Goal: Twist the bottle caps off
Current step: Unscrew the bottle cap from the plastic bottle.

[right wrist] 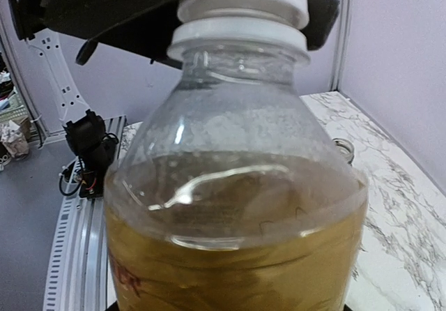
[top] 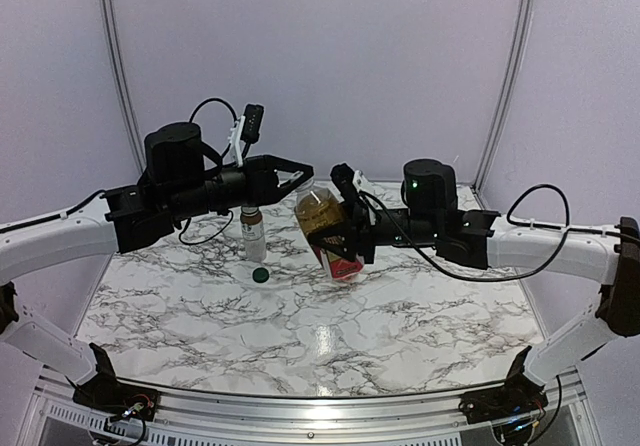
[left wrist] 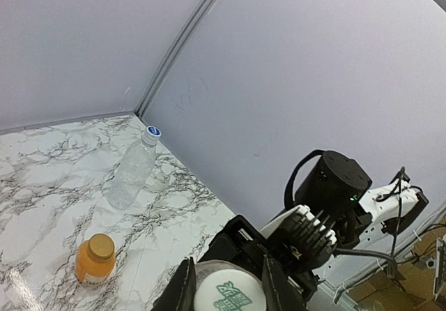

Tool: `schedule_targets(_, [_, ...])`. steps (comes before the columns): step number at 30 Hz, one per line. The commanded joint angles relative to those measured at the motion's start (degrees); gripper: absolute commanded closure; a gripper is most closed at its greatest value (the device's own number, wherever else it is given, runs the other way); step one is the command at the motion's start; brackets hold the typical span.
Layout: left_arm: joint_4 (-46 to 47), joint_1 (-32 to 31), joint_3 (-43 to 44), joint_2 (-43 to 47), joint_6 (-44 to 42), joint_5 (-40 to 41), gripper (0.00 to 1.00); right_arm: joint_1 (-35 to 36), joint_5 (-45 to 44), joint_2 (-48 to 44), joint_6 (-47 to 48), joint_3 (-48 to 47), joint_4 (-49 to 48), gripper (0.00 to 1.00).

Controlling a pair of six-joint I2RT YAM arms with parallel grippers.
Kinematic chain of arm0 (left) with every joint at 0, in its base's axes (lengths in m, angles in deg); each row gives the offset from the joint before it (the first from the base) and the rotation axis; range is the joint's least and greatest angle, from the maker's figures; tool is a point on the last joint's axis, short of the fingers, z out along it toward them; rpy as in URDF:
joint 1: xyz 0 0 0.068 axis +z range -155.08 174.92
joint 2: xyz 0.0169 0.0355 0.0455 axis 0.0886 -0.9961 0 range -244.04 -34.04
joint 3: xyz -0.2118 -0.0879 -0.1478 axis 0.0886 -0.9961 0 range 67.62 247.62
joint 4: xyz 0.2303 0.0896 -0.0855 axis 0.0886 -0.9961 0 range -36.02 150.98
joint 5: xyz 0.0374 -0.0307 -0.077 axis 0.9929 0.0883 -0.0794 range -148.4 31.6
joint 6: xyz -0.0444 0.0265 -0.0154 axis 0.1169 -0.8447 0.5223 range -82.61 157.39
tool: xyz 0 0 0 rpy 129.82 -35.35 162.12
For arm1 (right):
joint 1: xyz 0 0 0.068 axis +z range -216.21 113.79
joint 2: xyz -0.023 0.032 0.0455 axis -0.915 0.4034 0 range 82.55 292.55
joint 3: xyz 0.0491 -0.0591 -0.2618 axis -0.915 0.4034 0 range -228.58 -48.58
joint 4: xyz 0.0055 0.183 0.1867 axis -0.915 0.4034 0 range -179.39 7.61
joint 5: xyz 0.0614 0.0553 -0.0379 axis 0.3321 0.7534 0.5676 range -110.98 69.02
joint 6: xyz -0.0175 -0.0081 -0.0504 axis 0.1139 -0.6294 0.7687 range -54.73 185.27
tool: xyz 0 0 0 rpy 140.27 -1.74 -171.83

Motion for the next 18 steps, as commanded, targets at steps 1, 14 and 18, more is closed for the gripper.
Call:
schedule_targets(1, [0.54,0.67,1.53,0.92,8.25,10.33,0.81,1.34,-13.95,-2.76,4.29,-1.18,2.79,0.6])
schedule_targets(14, [-3.32,0.37,2.96,-2.55,10.44,13.96,0.7,4.2,-24.21,-3.15,7.52,0.0,0.46,0.6])
schedule_targets(18, [-2.99,0.4,4.69,-4.21,6.84,8.58,0.62,4.03,-18.0,-3.01,7.41,0.31,-0.31,0.6])
